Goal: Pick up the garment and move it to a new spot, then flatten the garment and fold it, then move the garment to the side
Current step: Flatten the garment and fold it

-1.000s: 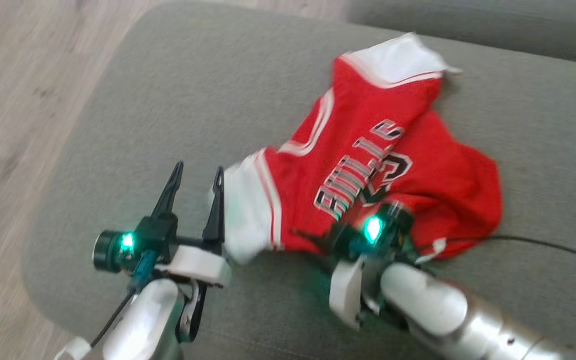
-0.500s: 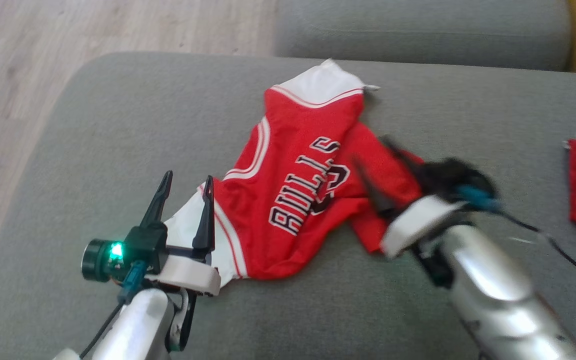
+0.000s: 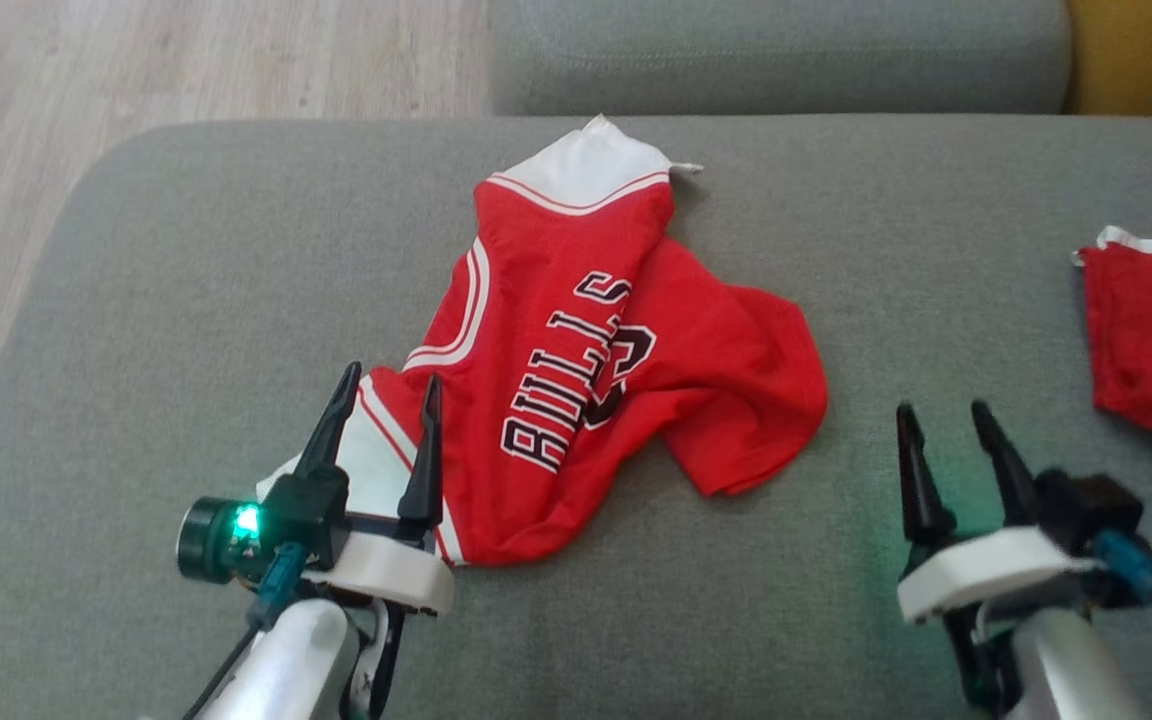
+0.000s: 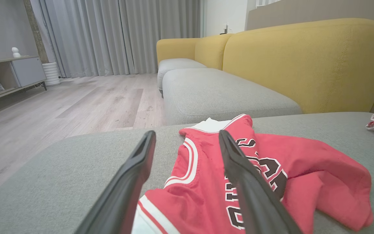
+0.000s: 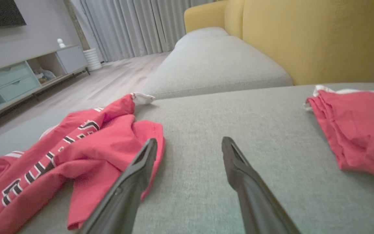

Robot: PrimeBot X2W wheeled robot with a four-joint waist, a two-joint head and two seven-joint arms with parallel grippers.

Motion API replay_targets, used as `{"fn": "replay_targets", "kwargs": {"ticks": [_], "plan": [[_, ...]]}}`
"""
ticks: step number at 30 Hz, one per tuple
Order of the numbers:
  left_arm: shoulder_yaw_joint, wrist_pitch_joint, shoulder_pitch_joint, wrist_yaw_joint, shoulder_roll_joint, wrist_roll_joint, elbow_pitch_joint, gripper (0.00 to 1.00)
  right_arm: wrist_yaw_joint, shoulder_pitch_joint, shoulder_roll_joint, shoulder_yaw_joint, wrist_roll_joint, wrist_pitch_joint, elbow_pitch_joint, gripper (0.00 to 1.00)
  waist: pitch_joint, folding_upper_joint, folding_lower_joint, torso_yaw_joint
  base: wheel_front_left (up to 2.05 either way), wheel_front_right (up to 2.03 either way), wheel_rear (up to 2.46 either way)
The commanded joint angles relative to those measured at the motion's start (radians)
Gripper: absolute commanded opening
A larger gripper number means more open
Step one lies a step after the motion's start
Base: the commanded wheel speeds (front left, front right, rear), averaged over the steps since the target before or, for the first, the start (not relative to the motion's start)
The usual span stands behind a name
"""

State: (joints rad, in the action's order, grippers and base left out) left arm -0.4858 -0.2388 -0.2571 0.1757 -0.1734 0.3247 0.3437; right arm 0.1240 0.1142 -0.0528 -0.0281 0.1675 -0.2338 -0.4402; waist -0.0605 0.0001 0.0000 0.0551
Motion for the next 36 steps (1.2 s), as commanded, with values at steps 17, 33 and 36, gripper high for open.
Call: {"fn": "replay_targets", "kwargs": {"ticks": [17,33,36], "plan": [[0.012,-0.003,-0.113,-0.007,0.000,0.003,-0.023,1.00,0.007,0.430,0.002,0.002,-0.023,0.329,-0.284,1.00,-0.163,-0.0001,0.0000,0.135,0.00,0.00,0.00],[0.020,-0.016,-0.111,0.001,0.008,0.016,0.012,1.00,0.007,0.586,-0.054,0.097,-0.229,0.207,-0.458,0.00,-0.123,-0.0001,0.0000,0.126,0.00,0.00,0.00],[0.020,-0.018,-0.110,0.000,0.012,0.017,0.011,1.00,0.007,0.611,-0.103,0.134,-0.283,0.200,-0.416,0.00,-0.109,-0.0001,0.0000,0.119,0.00,0.00,0.00]]}}
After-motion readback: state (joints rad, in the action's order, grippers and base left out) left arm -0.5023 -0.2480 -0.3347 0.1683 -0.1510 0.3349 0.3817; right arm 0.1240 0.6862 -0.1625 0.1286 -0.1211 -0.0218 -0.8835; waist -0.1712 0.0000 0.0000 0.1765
